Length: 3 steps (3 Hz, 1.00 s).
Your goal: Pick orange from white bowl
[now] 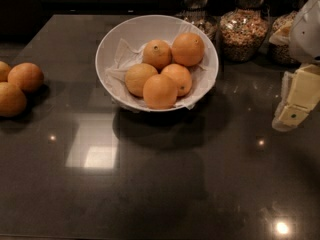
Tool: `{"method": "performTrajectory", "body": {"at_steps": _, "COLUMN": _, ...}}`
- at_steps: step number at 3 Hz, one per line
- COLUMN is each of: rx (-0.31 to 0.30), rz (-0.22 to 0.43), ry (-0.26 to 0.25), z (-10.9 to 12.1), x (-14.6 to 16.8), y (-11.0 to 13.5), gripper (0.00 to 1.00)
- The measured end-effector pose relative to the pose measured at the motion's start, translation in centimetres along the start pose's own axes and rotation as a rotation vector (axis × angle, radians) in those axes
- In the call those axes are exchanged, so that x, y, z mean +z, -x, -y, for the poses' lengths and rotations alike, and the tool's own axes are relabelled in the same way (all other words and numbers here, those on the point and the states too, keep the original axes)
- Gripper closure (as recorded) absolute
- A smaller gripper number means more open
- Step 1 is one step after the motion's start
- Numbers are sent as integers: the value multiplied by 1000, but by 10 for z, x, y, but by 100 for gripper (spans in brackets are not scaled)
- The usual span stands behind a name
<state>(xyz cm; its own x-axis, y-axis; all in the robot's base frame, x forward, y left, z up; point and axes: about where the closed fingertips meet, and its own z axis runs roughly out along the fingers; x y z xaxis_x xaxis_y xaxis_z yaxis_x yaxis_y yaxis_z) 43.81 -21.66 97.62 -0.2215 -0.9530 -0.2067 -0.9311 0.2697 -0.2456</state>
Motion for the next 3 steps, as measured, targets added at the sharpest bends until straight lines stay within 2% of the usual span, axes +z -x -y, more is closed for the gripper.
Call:
{"method": "performTrajectory", "body": {"at_steps": 1, "rx": 0, "rz": 0, "ry": 0, "z": 0, "x": 0, "y": 0, "gripper": 0}}
{"method": "performTrajectory", "body": {"at_steps": 2, "rx": -30, "rz": 14, "ry": -26, "z": 4, "x": -1, "y": 6, "gripper": 0}}
{"method": "performTrajectory", "body": {"at_steps": 3, "rx": -112, "rz": 47, "ry": -90, "z": 22, "x": 6, "y": 24, "gripper": 0}}
